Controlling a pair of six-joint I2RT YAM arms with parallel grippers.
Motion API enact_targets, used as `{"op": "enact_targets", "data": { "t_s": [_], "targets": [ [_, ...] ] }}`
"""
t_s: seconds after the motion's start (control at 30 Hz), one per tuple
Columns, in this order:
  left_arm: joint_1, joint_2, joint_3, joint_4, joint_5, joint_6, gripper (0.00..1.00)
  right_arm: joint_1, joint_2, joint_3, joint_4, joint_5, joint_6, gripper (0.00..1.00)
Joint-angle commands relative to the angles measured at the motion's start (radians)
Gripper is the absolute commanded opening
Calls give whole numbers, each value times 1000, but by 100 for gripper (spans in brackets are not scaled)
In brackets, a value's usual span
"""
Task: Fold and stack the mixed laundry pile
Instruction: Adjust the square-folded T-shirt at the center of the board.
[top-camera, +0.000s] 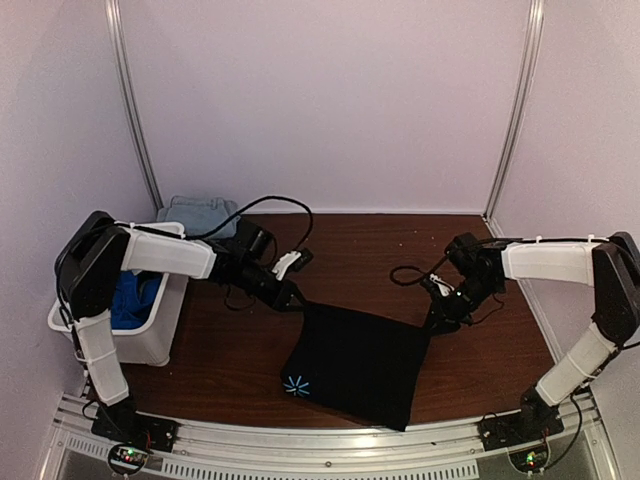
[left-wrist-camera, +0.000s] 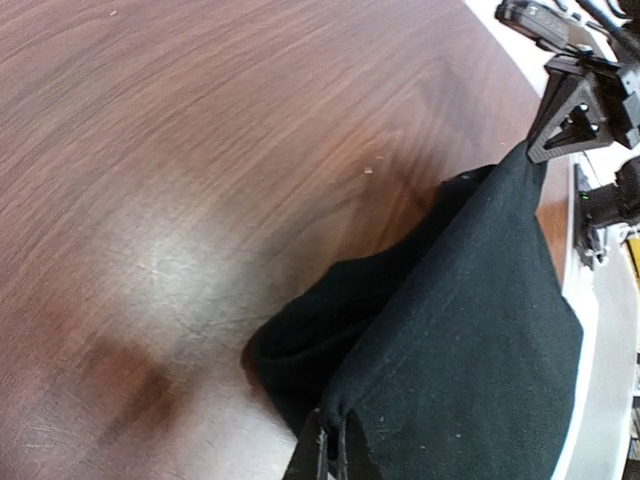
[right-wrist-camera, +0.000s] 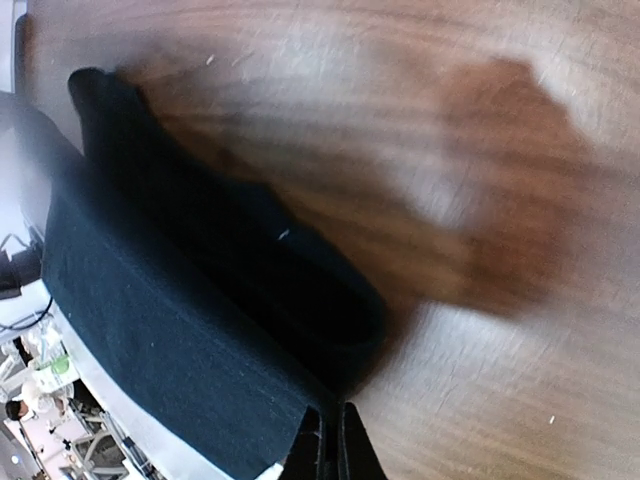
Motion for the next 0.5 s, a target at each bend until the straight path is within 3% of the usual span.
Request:
{"op": "enact_targets", "data": {
  "t_s": [0.0,0.17,0.4,0.47],
  "targets": [
    [18,50,42,17,-153,-26,0,-22,78,25,61,94,24,0],
    [19,121,89,-9,-205,-26,0,-33,198,66,92,147,1,0],
    [35,163,155,-42,-333,-56,0,-48,357,268,91,201,-12,0],
    [48,169,182,-70,-364,-61,6,-52,383,329,73,216,-20,0]
  ]
}}
